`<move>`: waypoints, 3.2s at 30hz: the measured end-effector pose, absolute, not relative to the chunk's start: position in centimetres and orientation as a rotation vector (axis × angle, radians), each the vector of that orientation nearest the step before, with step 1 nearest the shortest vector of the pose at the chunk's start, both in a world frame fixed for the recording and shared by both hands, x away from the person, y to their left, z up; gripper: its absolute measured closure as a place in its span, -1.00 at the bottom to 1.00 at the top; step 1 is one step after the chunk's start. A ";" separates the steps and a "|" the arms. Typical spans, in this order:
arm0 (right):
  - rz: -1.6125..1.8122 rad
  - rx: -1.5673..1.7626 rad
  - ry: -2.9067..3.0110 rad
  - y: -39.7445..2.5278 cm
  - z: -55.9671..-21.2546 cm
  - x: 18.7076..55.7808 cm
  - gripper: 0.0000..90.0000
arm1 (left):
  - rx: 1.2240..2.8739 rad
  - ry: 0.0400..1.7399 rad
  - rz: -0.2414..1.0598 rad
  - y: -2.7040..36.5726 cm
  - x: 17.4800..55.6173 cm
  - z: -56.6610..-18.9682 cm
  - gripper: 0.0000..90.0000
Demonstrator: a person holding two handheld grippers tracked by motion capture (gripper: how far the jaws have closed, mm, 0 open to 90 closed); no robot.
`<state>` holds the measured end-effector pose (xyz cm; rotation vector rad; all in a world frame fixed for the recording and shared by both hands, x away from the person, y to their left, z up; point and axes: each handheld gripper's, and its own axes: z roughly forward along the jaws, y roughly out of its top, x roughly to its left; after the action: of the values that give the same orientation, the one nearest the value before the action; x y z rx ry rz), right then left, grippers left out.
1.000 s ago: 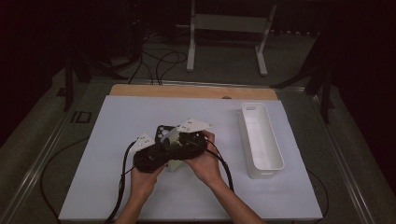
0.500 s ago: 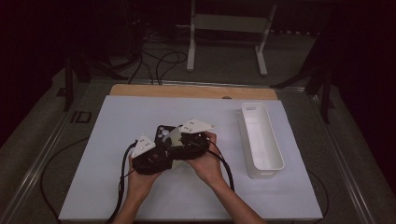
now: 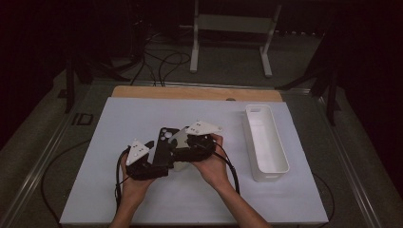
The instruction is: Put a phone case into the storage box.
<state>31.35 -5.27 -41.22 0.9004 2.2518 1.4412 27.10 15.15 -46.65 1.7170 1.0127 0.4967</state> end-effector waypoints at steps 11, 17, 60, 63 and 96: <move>1.436 0.907 2.235 -5.6 -41.2 31.4 -0.63 | 1.709 1.028 0.536 17.7 26.3 -47.1 -0.97; 1.428 0.912 2.226 -5.9 -41.1 31.4 -0.63 | 1.696 1.052 0.555 19.6 25.7 -47.5 -0.99; 1.361 0.970 2.120 -9.0 -37.9 35.2 -0.63 | 1.642 1.169 0.701 23.3 24.6 -49.7 -1.00; 1.354 0.986 2.114 -9.5 -37.8 35.9 -0.63 | 1.642 1.169 0.704 23.3 24.6 -49.7 -1.00; 1.306 1.107 2.013 -13.5 -37.0 39.4 -0.63 | 1.649 1.181 0.696 23.0 24.7 -49.8 -1.00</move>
<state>39.36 -13.48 -37.01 1.1070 2.0130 1.3062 24.68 23.00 -49.83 1.6488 1.1809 0.6958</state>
